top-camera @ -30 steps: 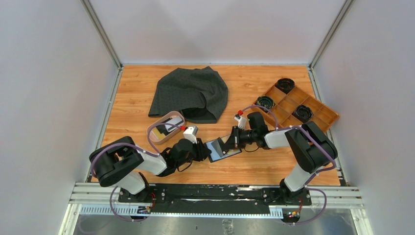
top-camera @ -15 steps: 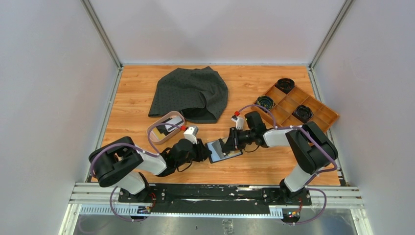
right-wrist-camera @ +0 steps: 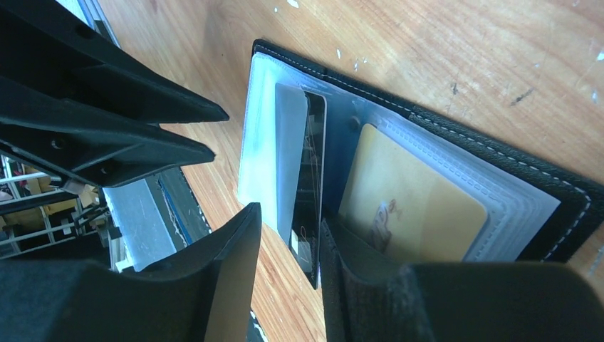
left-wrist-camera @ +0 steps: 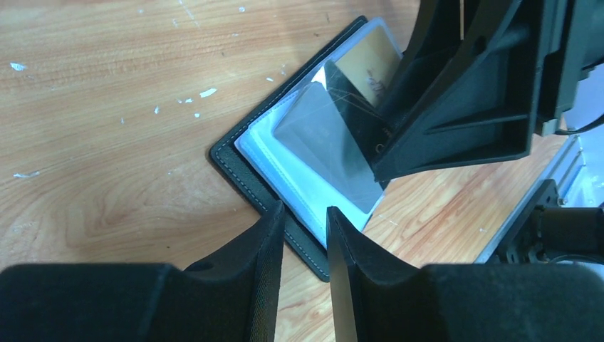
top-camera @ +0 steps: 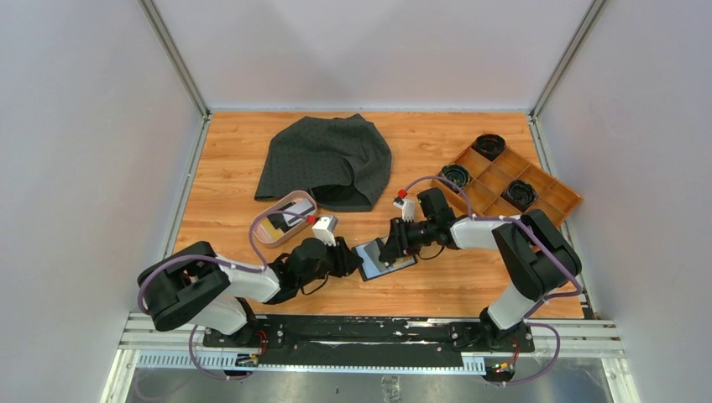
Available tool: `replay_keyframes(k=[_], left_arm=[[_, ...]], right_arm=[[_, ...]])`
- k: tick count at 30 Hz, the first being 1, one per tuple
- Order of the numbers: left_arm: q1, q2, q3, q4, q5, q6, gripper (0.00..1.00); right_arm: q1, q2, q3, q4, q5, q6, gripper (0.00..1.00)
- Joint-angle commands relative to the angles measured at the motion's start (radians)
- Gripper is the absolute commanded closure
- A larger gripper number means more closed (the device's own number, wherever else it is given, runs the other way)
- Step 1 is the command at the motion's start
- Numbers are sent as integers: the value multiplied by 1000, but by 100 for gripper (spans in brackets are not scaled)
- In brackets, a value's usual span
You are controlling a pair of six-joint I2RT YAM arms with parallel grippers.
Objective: Put the credit cards into the card holder
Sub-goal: Insert the credit card into the card holder.
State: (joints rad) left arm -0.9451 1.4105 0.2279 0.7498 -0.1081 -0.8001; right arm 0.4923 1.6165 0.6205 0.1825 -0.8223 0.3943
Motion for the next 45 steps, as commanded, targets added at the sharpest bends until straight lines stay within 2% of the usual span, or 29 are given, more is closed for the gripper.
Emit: replay_keyframes(k=[1, 7, 11, 20, 25, 32, 37, 45], left_arm=[[13, -63, -6, -41, -13, 8, 67], [56, -129, 44, -100, -7, 15, 59], [83, -70, 141, -104, 29, -5, 54], [119, 150, 334, -104, 83, -17, 60], [143, 247, 390, -102, 133, -19, 66], [143, 312, 434, -102, 168, -24, 69], [144, 290, 418, -104, 150, -12, 69], [167, 142, 368, -163, 110, 27, 69]], right_arm=[[9, 12, 10, -76, 45, -55, 60], [9, 22, 16, -84, 39, -58, 59], [8, 27, 20, -86, 23, -56, 57], [9, 20, 22, -90, 1, -61, 55], [9, 15, 25, -98, -16, -72, 53], [9, 2, 30, -119, -10, -96, 47], [28, -13, 41, -152, 26, -128, 43], [89, -59, 57, -225, 122, -186, 38]])
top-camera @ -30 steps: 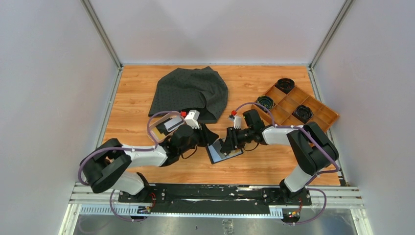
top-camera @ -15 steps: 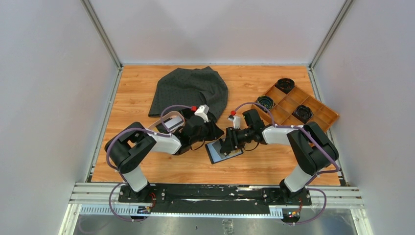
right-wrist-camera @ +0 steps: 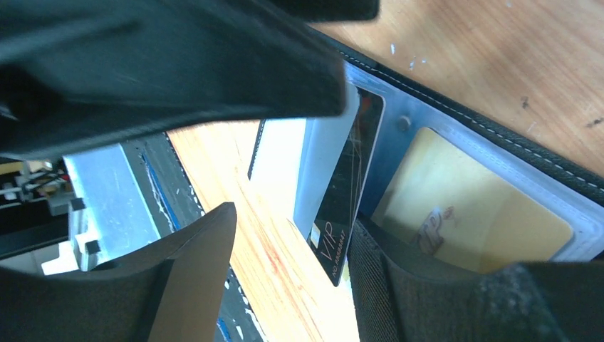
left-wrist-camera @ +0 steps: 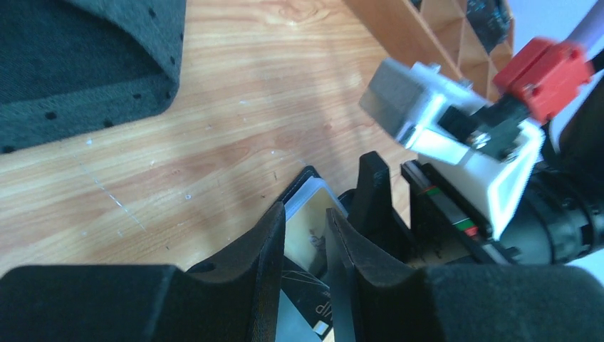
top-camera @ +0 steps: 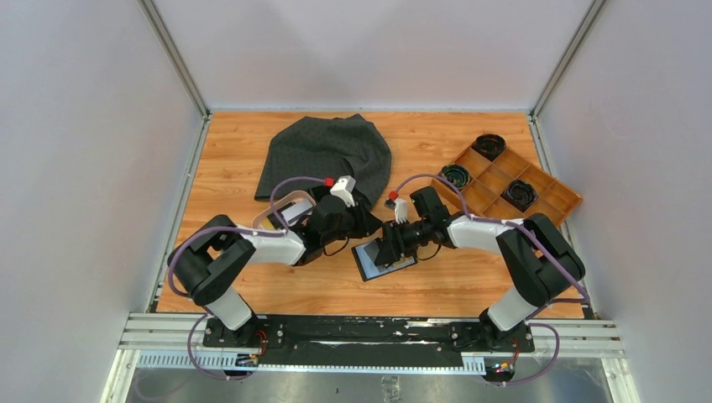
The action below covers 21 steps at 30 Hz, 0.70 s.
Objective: Put the credit cards into the card holder
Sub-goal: Insert the credit card into the card holder.
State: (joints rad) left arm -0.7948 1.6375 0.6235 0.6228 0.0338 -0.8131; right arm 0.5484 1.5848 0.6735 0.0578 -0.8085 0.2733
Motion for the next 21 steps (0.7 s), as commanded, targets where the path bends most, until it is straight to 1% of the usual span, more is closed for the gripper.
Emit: replay_keyframes(k=[1, 3, 9, 21], left_arm=[[19, -105, -34, -47, -32, 46, 69], [22, -145, -44, -71, -60, 59, 69], [23, -246, -93, -114, -72, 69, 69], [22, -460, -287, -121, -52, -24, 70]], right_arm=[[36, -31, 5, -107, 117, -68, 38], [42, -35, 11, -122, 137, -80, 37], [66, -43, 33, -174, 186, -113, 34], [139, -90, 45, -229, 291, -184, 33]])
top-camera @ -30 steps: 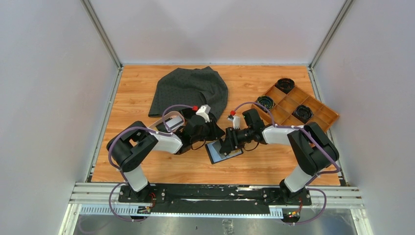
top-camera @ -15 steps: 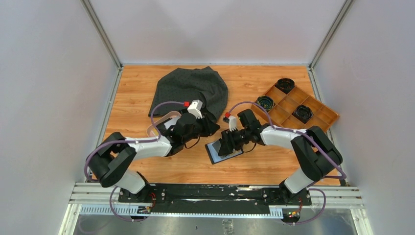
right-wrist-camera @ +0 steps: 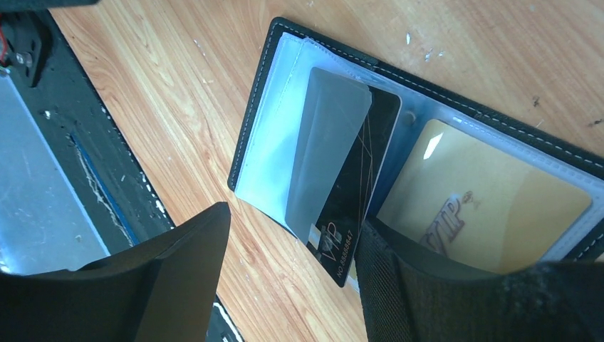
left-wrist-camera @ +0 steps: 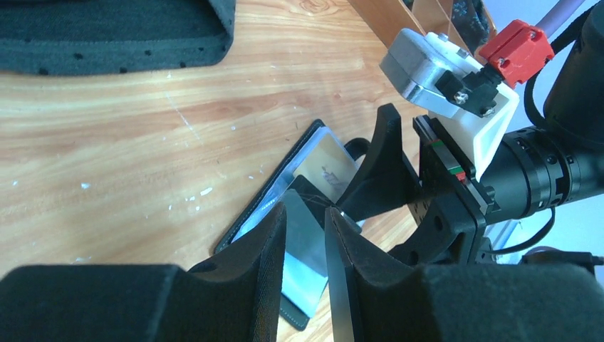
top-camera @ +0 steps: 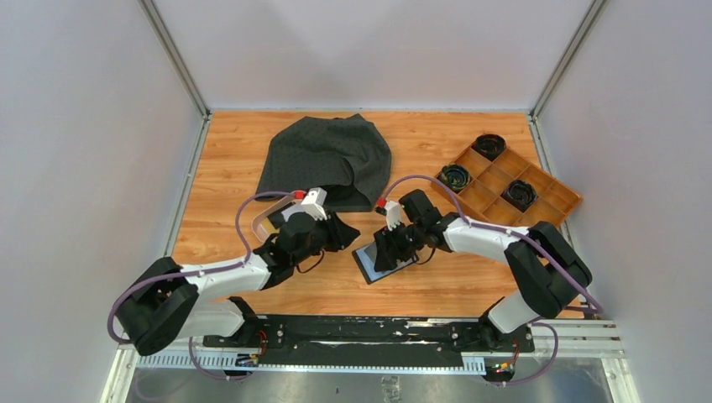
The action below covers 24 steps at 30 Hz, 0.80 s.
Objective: Put the credit cards into the card holder
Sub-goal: Insert the credit card into the card holder.
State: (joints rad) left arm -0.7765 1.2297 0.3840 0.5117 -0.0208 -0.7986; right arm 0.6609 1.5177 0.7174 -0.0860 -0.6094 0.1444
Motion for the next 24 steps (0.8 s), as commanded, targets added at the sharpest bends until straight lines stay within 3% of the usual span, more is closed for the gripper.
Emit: replay_keyframes(k=[1, 24], left_arm=[[3, -63, -57, -10, 8, -48, 70], [-123, -111, -157, -7, -48, -163, 75]], right_arm=[[28, -25, 1, -85, 100, -59, 33], [118, 11, 71, -199, 114, -203, 31]])
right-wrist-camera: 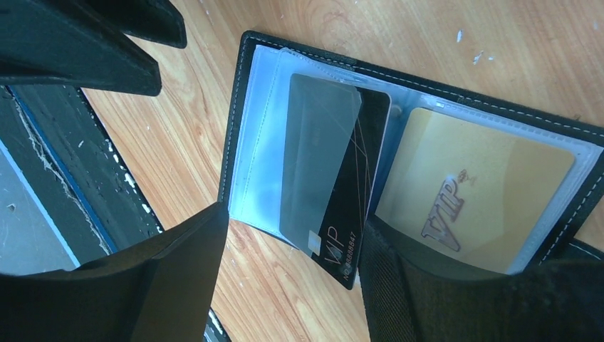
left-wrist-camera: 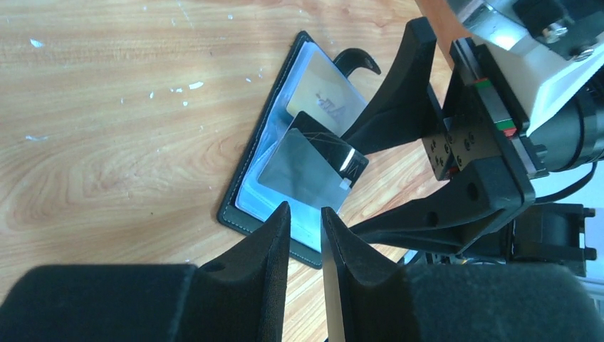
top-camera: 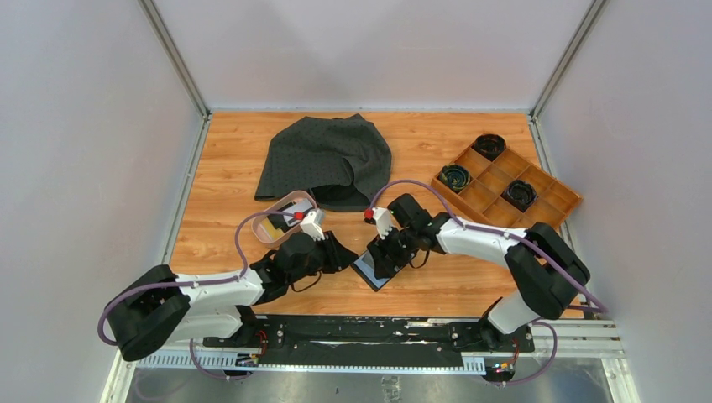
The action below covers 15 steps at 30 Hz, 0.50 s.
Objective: Put the credit cards into the card holder
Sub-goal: Insert the credit card into the card holder.
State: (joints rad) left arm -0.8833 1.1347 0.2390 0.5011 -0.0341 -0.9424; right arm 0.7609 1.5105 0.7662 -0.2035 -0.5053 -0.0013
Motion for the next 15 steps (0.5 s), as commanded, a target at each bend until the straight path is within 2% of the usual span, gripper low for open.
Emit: replay_keyframes(k=[1, 7, 9, 12, 15], left_arm=[[-20, -16, -11, 4, -35, -19, 75], [-36, -8, -4, 4, -40, -23, 75], [-43, -9, -6, 3, -46, -28, 75], [-50, -11, -12, 4, -52, -33, 75], [-53, -15, -11, 4, -53, -34, 75]], right_arm=[[18, 16, 29, -87, 13, -63, 30], [-15, 27, 67, -130, -40, -97, 23], [-45, 36, 74, -139, -107, -92, 18], [-102, 64, 73, -137, -259, -70, 17], [-134, 87, 77, -138, -292, -69, 17]])
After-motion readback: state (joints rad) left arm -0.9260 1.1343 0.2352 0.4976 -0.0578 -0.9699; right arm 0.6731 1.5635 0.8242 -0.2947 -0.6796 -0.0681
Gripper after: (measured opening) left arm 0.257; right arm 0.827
